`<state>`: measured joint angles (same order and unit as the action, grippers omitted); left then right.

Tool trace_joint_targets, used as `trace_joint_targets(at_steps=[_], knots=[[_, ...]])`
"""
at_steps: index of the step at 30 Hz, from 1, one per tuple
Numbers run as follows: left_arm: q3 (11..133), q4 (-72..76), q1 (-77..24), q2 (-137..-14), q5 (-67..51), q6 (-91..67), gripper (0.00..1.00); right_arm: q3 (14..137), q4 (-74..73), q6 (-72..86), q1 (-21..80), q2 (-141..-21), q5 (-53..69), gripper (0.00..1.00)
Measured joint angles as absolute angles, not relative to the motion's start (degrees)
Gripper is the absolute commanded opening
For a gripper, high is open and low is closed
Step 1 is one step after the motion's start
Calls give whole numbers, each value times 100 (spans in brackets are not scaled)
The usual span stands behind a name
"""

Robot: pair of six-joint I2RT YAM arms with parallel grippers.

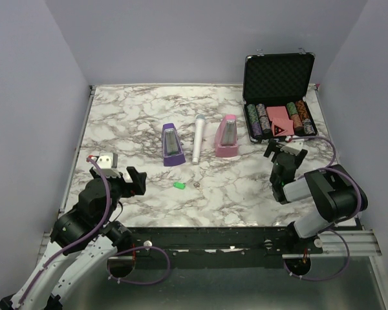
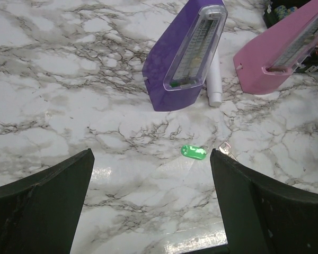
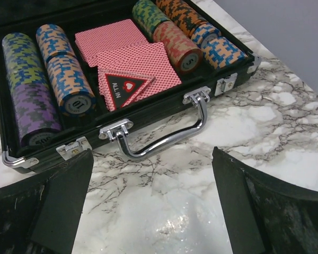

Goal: Remove the keys from the keyring

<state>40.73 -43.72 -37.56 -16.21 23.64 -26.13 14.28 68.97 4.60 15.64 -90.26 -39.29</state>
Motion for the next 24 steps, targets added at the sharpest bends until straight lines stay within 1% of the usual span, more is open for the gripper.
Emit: trace_joint_targets(at_steps=[4,8,10,13,17,24], knots=[[4071,-4338,-3756,-1671,2353,-2609,99,1535,6890,454,1328,-9070,-3385,100],[4071,-4335,-3756,-1715,2338,-2606,99,1577,6901,552,919,-9074,-2482,100],[4071,-4320,-3756,-1715,2327,-2596,99,1500,7133,580,720,-9183,-2067,99],[4071,-4276,-3756,-1715,2309,-2589,99,1470,7135,596,604,-9251,-1614,100],[4071,-4252,-3756,-1708,2307,-2587,99,1457,7244,596,607,-9271,-1332,100],[4071,-4252,-3756,-1656,2307,-2585,99,1396,7404,596,604,-9275,-1208,100]])
